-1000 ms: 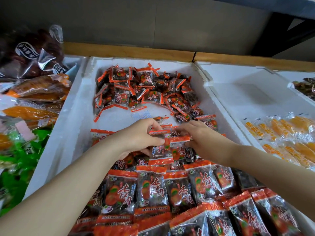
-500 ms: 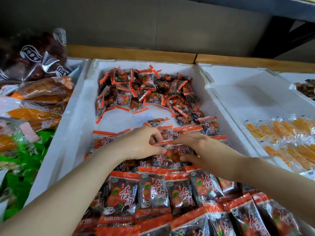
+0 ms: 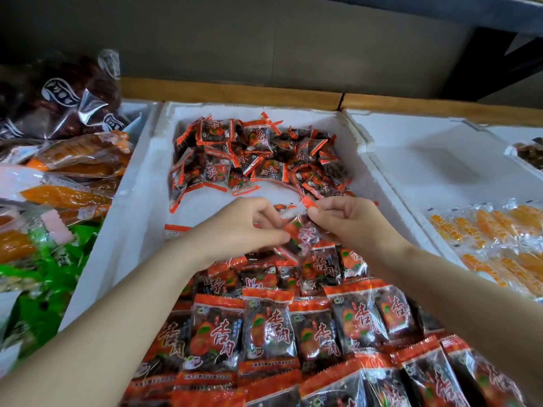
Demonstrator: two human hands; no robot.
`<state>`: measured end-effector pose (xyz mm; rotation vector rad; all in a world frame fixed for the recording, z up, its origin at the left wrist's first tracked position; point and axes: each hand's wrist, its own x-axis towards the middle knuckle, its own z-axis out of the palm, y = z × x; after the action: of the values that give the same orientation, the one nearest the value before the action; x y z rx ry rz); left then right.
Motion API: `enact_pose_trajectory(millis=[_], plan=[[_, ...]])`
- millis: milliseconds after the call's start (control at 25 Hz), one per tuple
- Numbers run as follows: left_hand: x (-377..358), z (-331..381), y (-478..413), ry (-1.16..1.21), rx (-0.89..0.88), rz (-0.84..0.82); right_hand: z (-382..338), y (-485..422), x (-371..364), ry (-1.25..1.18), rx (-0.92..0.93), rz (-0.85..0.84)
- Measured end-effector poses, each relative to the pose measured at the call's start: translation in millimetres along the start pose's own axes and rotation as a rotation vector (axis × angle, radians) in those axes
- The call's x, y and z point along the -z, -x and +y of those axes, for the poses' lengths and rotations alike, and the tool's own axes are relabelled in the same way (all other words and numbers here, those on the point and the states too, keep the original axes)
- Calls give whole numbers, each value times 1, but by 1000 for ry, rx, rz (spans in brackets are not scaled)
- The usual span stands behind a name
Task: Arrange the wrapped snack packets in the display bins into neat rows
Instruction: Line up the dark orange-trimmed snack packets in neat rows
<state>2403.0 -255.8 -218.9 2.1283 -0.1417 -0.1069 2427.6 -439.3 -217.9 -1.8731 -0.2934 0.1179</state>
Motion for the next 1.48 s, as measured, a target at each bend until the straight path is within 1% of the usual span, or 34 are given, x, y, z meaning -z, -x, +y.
enact_pose_trajectory(millis=[40,80,120,200,320,440,560,680,760,880,1000,1040,1120,1240,1320,1400,1480], plan=[[-1,-2,2,-186,-52,8,2,-5,2,136,59,22],[-2,-4,5,-322,-90,29,4,-8,2,272,112,26],[-3,-6,11,-407,-115,52,4,-11,1,381,145,11],[-5,-7,30,-520,-147,61,4,-14,-6,512,169,-56],[-8,-14,59,-592,-154,-21,6,-12,-25,654,203,-176],[-7,-17,73,-596,-117,-28,9,-11,-39,719,217,-296],[-8,-15,77,-616,-125,-24,13,-11,-41,736,196,-327],[-8,-15,76,-647,-138,-36,16,-7,-40,729,201,-305],[-5,-14,74,-672,-153,-33,16,-3,-36,783,280,-254],[0,-8,57,-696,-213,36,12,-7,-16,787,388,-88],[3,-5,11,-653,-252,111,18,-35,17,793,361,72],[2,-7,-8,-632,-243,109,23,-47,26,822,320,88],[-1,-13,-45,-584,-169,44,33,-72,39,890,220,82],[-6,-31,-85,-517,-55,-50,42,-106,43,912,151,56],[-6,-40,-99,-510,-55,-16,45,-123,40,986,144,50],[-3,-41,-104,-483,-57,26,46,-132,37,1133,146,52],[0,-38,-104,-466,-25,33,45,-136,35,1193,170,84]])
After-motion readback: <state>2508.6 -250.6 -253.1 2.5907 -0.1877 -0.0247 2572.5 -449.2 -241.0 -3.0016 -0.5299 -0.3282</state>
